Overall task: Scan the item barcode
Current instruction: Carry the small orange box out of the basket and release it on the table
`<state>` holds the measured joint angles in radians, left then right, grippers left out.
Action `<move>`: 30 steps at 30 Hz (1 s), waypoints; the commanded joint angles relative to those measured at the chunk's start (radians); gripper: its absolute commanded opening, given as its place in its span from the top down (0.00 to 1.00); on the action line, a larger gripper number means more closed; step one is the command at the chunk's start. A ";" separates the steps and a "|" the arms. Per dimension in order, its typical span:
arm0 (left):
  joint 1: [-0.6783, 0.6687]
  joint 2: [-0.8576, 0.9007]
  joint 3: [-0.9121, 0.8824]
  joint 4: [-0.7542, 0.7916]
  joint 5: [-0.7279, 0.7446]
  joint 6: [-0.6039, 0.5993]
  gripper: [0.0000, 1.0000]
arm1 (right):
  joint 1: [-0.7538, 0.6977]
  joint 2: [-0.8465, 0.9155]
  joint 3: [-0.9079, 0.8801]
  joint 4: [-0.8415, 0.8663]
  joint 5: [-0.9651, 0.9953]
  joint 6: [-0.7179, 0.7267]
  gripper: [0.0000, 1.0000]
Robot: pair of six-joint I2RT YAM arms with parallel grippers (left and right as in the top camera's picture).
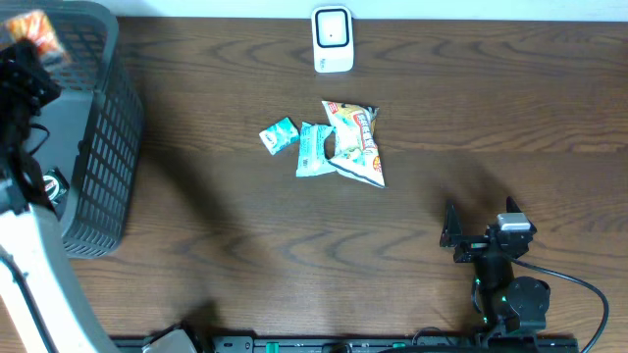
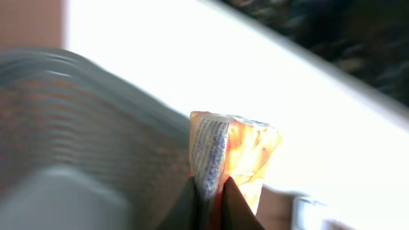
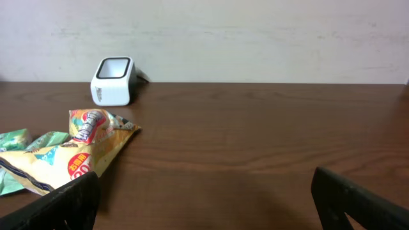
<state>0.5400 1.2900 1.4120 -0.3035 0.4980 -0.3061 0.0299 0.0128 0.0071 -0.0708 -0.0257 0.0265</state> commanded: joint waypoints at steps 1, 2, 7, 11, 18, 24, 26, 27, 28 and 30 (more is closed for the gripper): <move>-0.034 -0.040 -0.002 -0.003 0.232 -0.280 0.93 | -0.004 -0.002 -0.001 -0.005 0.005 0.010 0.01; -0.053 -0.047 -0.002 -0.003 0.250 -0.310 0.93 | -0.004 -0.002 -0.001 -0.005 0.005 0.010 0.01; -0.219 -0.040 -0.002 -0.020 0.278 -0.343 0.92 | -0.004 -0.002 -0.001 -0.005 0.005 0.010 0.01; -0.391 0.004 -0.002 -0.056 0.240 -0.301 0.93 | -0.004 -0.002 -0.001 -0.005 0.005 0.010 0.01; -0.630 0.124 -0.002 -0.247 -0.205 -0.259 0.93 | -0.004 -0.002 -0.001 -0.005 0.005 0.010 0.01; -0.739 0.263 -0.002 -0.373 -0.473 -0.260 0.93 | -0.004 -0.002 -0.001 -0.005 0.005 0.010 0.01; -0.757 0.310 -0.002 -0.414 -0.476 -0.274 0.93 | -0.004 -0.002 -0.001 -0.005 0.005 0.010 0.01; -0.766 0.332 -0.003 -0.436 -0.476 -0.293 0.92 | -0.004 -0.002 -0.001 -0.005 0.005 0.010 0.01; -0.778 0.360 -0.003 -0.459 -0.476 -0.317 0.93 | -0.004 -0.002 -0.001 -0.005 0.005 0.010 0.01; -0.804 0.417 -0.003 -0.497 -0.476 -0.333 0.93 | -0.004 -0.002 -0.001 -0.005 0.005 0.010 0.01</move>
<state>-0.2329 1.6451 1.4113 -0.7719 0.0925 -0.6003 0.0299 0.0128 0.0071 -0.0704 -0.0257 0.0265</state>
